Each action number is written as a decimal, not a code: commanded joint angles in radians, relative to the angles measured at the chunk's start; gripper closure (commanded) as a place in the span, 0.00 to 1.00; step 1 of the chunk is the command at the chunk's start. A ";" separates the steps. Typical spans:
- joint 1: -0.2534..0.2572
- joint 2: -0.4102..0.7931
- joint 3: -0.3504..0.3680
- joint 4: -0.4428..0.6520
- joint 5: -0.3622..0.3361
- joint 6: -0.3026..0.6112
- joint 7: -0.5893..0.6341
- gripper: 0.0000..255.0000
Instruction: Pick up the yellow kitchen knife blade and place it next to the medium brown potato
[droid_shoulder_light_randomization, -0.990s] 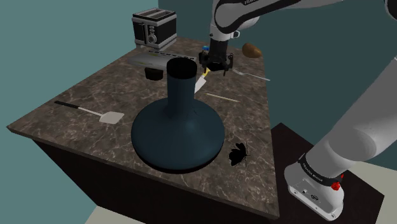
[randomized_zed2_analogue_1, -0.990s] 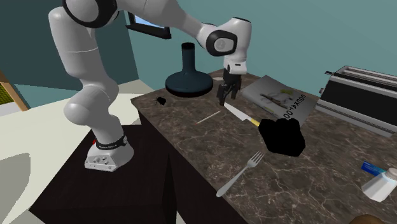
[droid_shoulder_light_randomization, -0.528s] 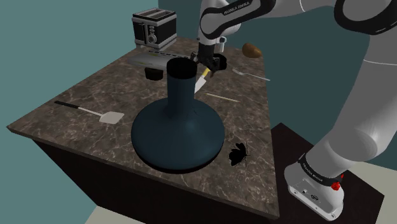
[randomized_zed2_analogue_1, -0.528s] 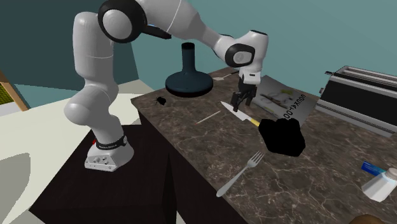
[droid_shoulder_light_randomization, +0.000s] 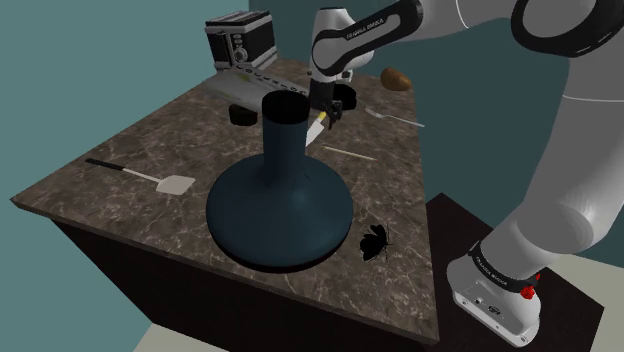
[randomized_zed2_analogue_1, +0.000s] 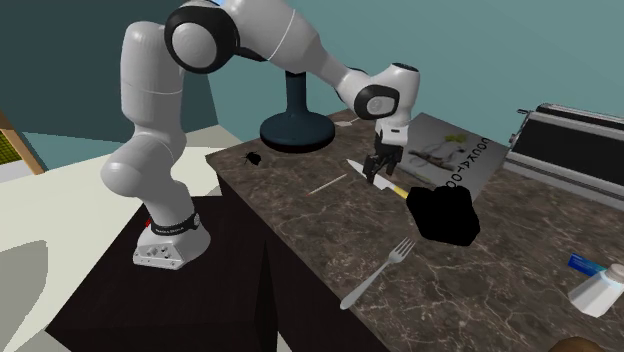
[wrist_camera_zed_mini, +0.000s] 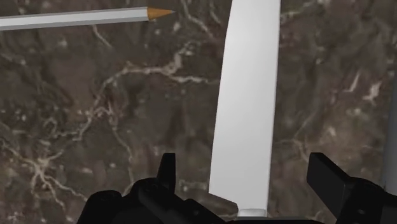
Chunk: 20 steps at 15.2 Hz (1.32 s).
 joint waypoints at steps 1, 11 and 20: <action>0.001 0.007 -0.001 0.000 -0.001 0.005 0.001 0.00; 0.001 0.005 0.000 -0.001 -0.001 0.005 0.001 1.00; -0.001 -0.012 0.002 0.015 0.003 -0.028 -0.001 1.00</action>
